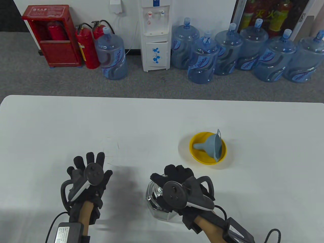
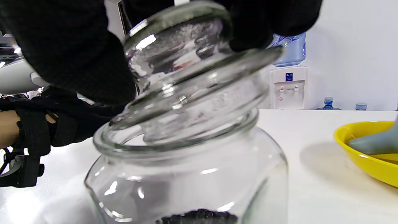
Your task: Transfer coffee beans through funnel into glass jar
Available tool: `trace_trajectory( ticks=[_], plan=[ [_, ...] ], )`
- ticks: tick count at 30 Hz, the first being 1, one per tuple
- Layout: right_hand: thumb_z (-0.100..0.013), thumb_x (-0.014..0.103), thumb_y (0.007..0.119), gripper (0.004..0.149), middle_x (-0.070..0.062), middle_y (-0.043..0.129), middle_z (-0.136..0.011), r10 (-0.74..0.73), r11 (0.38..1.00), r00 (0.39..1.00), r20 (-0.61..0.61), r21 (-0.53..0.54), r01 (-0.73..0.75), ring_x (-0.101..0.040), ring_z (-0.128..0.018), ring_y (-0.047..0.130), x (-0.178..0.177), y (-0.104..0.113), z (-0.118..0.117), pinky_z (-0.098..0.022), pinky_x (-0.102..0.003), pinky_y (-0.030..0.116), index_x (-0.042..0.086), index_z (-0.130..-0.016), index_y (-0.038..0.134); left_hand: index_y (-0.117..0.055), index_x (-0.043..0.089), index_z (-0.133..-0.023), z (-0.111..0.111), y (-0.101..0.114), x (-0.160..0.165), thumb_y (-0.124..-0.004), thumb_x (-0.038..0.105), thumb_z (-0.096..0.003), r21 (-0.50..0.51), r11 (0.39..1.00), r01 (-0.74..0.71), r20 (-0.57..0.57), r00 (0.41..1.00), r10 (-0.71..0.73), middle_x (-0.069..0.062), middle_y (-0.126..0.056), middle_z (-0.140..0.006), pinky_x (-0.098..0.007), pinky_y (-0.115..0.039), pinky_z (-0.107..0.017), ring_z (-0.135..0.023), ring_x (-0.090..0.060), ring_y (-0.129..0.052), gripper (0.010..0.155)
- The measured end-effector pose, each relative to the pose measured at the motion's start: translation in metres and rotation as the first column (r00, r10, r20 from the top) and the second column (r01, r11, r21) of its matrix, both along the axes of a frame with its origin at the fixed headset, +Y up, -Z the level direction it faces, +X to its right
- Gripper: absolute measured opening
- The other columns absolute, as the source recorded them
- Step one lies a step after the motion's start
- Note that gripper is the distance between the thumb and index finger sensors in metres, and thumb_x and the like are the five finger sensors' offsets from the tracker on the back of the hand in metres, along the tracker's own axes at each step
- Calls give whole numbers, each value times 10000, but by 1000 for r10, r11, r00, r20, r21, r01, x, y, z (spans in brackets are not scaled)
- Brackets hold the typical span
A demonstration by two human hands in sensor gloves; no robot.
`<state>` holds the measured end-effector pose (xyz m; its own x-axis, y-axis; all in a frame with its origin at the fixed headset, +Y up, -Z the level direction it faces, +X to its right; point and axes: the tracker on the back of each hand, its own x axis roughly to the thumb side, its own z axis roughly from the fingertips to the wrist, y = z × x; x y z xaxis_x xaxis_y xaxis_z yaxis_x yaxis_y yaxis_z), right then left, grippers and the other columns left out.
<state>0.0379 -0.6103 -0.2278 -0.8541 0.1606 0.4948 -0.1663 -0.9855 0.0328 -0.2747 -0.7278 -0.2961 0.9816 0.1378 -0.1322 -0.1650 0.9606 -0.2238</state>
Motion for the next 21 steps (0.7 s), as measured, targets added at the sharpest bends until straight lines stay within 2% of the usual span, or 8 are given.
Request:
trace_trajectory(
  ticks=[21],
  plan=[
    [-540, 550, 952, 719, -252, 644, -1146, -81, 994, 997, -14, -76, 79, -399, -821, 804, 2, -9, -4, -702, -651, 617, 284, -1153, 686, -102, 412, -1136, 1, 0, 3, -491, 608, -594, -6, 1000, -1, 12, 1000, 1, -15, -32, -1229, -645, -69, -694, -1055, -439, 49, 696]
  ],
)
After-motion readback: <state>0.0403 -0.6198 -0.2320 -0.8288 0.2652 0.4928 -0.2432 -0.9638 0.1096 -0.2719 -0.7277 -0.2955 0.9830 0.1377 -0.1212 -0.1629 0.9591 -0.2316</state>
